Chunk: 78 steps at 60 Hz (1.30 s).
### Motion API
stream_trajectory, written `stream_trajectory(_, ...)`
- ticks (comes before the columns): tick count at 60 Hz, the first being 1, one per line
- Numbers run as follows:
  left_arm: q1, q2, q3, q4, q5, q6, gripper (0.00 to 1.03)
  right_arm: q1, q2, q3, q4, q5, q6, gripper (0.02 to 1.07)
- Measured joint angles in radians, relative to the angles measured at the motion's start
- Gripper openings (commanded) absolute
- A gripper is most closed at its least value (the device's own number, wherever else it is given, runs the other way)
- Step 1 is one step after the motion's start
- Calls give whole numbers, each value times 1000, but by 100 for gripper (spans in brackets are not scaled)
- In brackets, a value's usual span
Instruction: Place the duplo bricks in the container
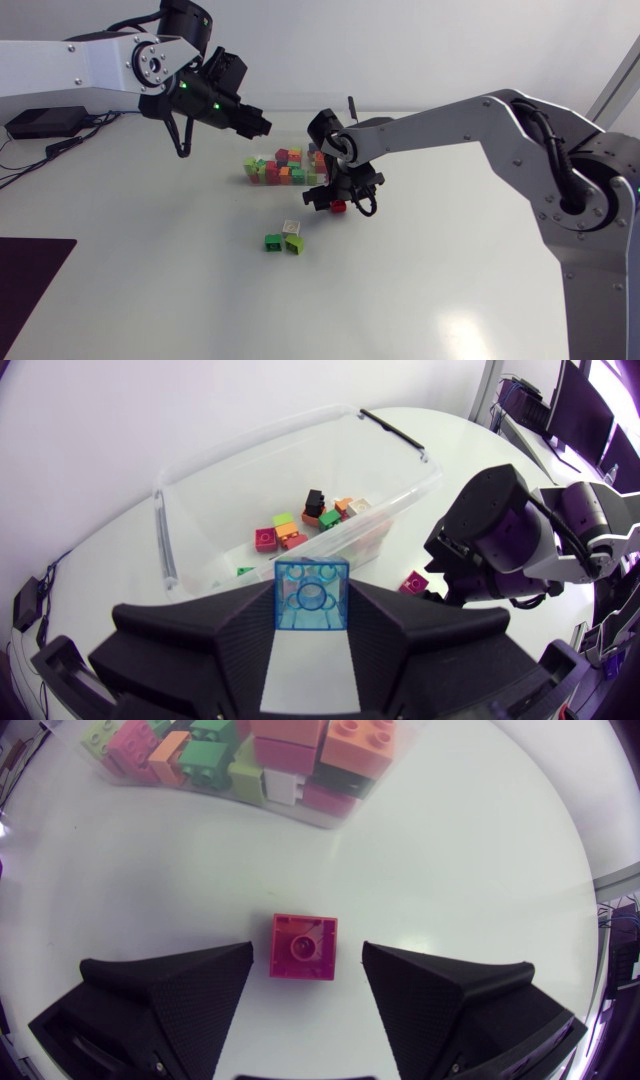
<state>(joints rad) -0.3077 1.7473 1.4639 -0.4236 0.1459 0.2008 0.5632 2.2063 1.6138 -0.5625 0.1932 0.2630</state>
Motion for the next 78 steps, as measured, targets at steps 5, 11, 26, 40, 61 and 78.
stream_trajectory(5, 0, 0, 11, 6, 0, -7, 38, -1, 9, 19, -16, -14, 3, 72)
stream_trajectory(11, 0, 0, 20, 14, 0, -15, 38, -1, 19, 37, -19, -23, 3, 68)
stream_trajectory(26, 21, 8, 41, 37, 3, -19, 38, -2, 27, 55, -41, -56, 8, 52)
stream_trajectory(40, 26, 41, 64, 45, 4, -25, 39, -2, 42, 62, -50, -66, 22, 45)
stream_trajectory(61, 44, 134, 142, 79, 3, -52, 40, -2, -19, -48, -1, -58, 13, 43)
stream_trajectory(78, 44, 210, 242, 85, 3, -71, 62, -2, -168, -210, 32, -46, -29, 42)
